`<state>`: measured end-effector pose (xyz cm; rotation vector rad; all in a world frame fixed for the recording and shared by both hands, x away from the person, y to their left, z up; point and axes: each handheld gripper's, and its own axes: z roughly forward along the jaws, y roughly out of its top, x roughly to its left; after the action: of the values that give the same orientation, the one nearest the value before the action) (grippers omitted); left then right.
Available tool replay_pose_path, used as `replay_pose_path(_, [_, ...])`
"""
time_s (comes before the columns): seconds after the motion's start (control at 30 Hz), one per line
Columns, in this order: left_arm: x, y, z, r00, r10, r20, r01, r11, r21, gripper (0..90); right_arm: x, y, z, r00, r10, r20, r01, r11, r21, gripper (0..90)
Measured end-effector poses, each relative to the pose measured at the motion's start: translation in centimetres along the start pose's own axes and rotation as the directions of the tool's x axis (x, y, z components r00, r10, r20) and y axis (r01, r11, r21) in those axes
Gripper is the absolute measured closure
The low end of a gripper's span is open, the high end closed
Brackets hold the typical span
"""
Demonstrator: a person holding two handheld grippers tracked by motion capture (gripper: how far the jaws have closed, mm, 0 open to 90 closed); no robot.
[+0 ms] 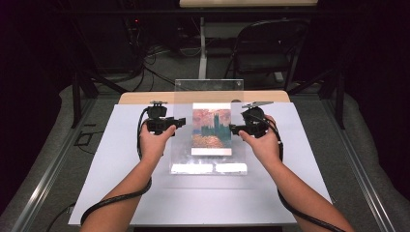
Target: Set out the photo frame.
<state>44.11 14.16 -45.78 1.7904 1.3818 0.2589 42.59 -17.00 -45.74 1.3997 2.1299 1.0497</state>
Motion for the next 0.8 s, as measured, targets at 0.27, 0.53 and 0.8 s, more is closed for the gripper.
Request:
replay_pose_path(0.27, [-0.2,-0.3,-1.0,1.0000,0.002,0.005,-0.002,0.9998,-0.022,49.5,0.2,-0.1,-0.9,0.9998,-0.022,0.004,0.022,1.000,-0.022,36.5])
replay_pose_path(0.53, [-0.2,-0.6,-2.1,0.9999,0.010,0.012,-0.009,0.9992,-0.040,52.3,0.8,-0.2,-1.6,0.9990,-0.044,0.012,0.045,0.998,-0.049,38.7])
replay_pose_path(0.8, [-0.3,-1.2,-3.1,0.9993,0.024,0.030,-0.022,0.9974,-0.068,55.0,1.2,-0.6,-2.8,0.9979,-0.060,0.022,0.062,0.995,-0.074,42.6])
